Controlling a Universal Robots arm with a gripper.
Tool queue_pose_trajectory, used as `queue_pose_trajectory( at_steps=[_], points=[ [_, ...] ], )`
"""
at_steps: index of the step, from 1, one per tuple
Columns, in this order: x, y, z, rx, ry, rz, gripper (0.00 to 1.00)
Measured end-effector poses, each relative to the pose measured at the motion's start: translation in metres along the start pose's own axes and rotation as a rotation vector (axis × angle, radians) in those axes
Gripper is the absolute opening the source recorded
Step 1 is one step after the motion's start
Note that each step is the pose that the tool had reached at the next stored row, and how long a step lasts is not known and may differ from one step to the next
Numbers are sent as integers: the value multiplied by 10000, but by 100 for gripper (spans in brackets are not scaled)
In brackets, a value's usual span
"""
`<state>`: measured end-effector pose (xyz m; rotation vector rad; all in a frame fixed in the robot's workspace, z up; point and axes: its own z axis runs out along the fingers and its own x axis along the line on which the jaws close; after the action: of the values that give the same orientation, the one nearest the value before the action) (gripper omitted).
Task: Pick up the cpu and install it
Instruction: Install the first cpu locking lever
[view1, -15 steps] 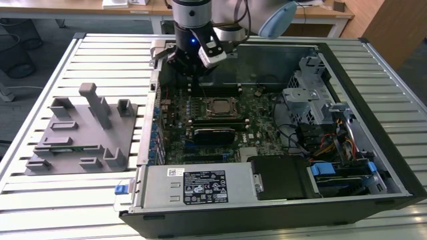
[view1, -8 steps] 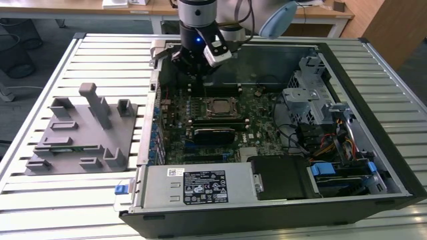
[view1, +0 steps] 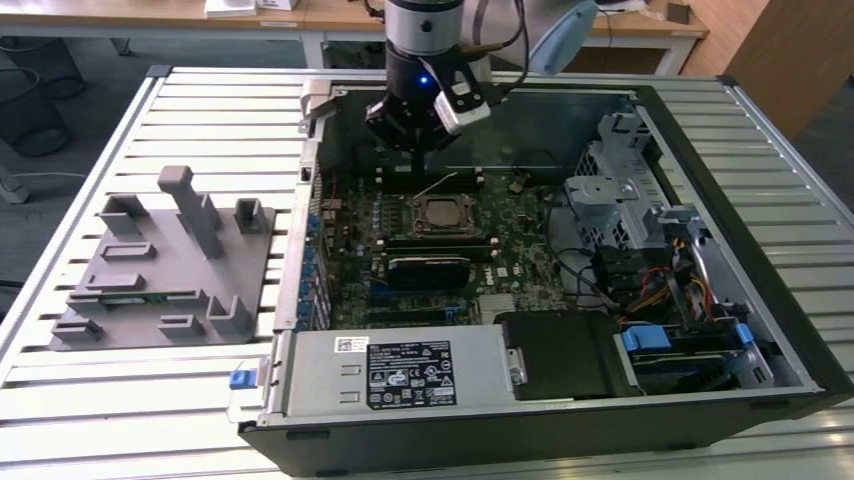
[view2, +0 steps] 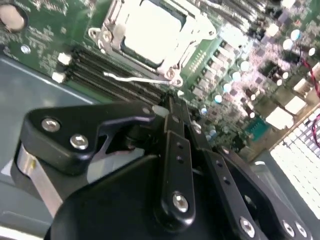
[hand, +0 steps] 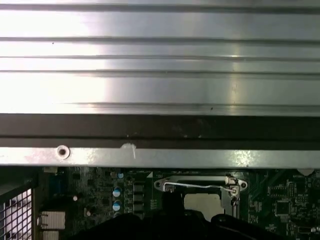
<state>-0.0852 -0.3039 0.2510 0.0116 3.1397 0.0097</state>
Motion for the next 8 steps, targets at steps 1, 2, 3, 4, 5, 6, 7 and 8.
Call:
queue_pose_trajectory(
  at_steps=[1, 2, 3, 4, 5, 6, 7, 8],
  points=[
    [0, -1, 0, 0, 0, 1, 11],
    [0, -3, 1, -6, 1, 1, 11],
    [0, -8, 2, -77, 3, 0, 11],
    [0, -12, 6, -204, 2, 1, 11],
    [0, -15, 10, -319, 2, 1, 11],
    [-1, -16, 16, -358, 2, 1, 11],
    [-1, -16, 21, -362, -4, 1, 11],
    [-3, -16, 23, -359, -3, 1, 11]
  ],
)
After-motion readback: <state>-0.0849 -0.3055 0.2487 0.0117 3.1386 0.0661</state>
